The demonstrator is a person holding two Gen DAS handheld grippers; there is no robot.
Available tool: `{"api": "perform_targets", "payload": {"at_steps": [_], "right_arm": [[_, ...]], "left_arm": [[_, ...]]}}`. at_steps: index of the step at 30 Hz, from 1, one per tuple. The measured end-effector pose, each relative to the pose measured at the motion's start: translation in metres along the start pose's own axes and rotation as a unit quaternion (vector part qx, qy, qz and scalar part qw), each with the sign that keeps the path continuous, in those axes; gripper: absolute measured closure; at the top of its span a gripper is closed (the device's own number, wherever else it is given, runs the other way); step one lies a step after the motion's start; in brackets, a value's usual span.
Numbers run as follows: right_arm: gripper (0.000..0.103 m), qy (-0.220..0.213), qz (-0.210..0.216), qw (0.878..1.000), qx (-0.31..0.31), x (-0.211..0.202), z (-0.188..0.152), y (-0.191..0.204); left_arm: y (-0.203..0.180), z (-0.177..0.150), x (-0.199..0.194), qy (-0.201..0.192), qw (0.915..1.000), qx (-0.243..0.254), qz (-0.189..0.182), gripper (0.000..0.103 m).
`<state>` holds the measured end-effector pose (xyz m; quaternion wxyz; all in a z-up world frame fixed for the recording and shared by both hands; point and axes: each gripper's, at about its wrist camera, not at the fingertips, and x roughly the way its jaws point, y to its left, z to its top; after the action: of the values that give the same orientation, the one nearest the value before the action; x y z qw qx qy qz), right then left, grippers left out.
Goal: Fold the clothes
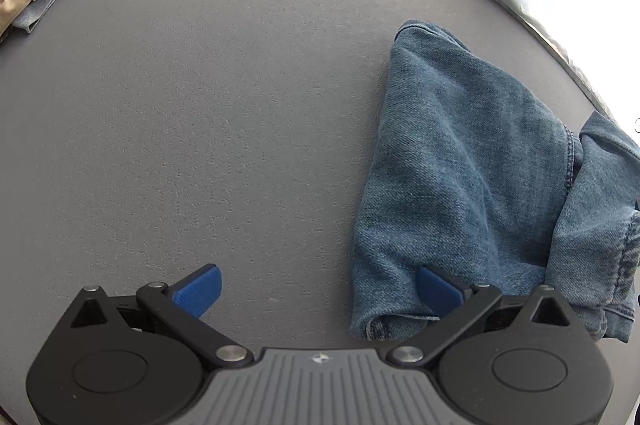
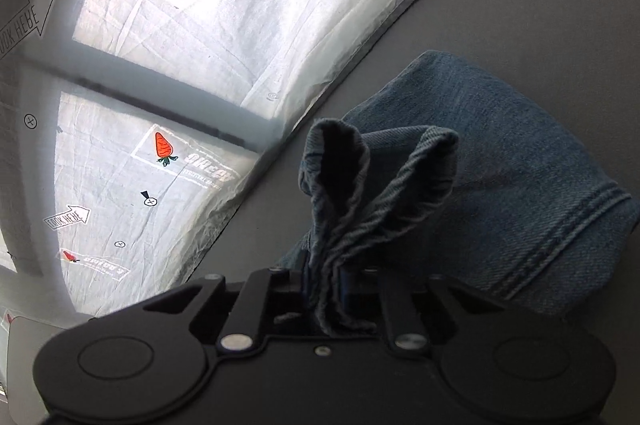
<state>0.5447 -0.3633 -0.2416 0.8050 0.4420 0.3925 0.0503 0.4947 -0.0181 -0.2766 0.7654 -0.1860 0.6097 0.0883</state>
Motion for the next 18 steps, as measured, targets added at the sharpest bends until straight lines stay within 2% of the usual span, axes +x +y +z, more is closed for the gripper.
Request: {"api": "perform_targets", "payload": {"at_steps": [5,8,9,10,11,12,15,18], "right_arm": [[0.091,0.030,0.038,0.994,-0.100,-0.005,-0.024,0.050],[0.091,0.067,0.049,0.989,-0.121,0.009,-0.042,0.075],[0.087,0.084,0.054,0.987,-0.125,0.016,-0.047,0.079],[0.076,0.102,0.059,0.985,-0.128,0.022,-0.052,0.084],[0.069,0.123,0.053,0.983,-0.125,0.028,-0.059,0.088],[0.057,0.128,0.053,0.983,-0.124,0.031,-0.064,0.090],[0.058,0.126,0.055,0.983,-0.125,0.028,-0.070,0.084],[0.058,0.130,0.059,0.986,-0.085,0.027,-0.064,0.072]], "left_arm": [[0.002,0.003,-0.008,-0.017,0.9998,0.005,0.013,0.001],[0.009,0.002,-0.012,-0.022,0.9997,-0.001,0.012,0.001],[0.012,0.004,-0.010,-0.021,0.9997,-0.006,0.011,0.001],[0.015,0.004,-0.010,-0.019,0.9997,-0.010,0.011,0.001],[0.017,0.004,-0.009,-0.018,0.9997,-0.013,0.010,0.001],[0.020,0.003,-0.009,-0.017,0.9997,-0.018,0.009,0.001],[0.026,0.002,-0.009,-0.018,0.9995,-0.025,0.008,0.001],[0.031,0.003,-0.005,-0.018,0.9994,-0.029,0.008,0.001]]}}
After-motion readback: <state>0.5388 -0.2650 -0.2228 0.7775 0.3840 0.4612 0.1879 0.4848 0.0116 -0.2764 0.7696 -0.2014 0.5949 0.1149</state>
